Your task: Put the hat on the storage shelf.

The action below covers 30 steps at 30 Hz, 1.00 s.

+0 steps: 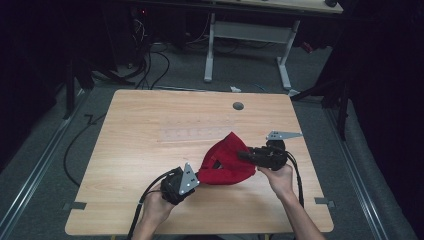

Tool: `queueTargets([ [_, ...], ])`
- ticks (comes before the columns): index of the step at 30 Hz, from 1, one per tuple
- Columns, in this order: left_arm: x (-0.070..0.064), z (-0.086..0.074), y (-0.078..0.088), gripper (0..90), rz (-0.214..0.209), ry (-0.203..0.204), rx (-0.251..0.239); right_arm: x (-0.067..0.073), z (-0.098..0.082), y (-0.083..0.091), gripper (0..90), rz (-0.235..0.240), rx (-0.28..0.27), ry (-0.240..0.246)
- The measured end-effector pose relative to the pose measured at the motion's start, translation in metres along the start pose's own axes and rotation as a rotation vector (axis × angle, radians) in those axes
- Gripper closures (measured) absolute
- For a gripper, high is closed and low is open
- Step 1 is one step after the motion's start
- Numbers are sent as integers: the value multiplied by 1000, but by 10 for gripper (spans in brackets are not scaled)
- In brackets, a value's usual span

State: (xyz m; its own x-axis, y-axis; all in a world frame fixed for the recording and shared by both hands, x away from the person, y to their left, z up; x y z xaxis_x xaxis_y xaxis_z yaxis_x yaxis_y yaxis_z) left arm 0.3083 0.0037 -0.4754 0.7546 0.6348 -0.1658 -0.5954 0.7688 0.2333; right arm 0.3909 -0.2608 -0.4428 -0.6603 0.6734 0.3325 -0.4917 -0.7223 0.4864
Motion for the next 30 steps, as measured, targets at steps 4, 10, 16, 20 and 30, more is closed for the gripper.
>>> queueTargets([
  [4,0,0,0,850,-4,3,8,-5,2,9,572,-23,-47,-24],
  [10,1,0,2,851,-10,32,4,-11,3,22,502,-54,-95,-42],
  [16,11,2,8,852,15,81,-21,-18,0,38,464,-103,-159,-40],
  [20,21,6,18,852,32,129,-58,-20,-7,41,444,-168,-141,-1],
  [30,40,13,26,852,67,210,-101,-30,-44,6,433,-301,28,63],
])
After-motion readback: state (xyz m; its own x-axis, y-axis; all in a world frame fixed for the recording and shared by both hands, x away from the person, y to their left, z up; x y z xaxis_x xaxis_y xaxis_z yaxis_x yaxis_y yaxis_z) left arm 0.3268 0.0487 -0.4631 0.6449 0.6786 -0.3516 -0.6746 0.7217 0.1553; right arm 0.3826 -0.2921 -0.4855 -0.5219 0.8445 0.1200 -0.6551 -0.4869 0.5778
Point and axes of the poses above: each handheld gripper's, and its own axes: y roughly backward along the jaws, z roughly out of its top, x roughly to its left, the point moved 1 cm from there along -y, roughly forward along the jaws, and after that the axes turned 3 degrees about -z, right-handed, at the moved point
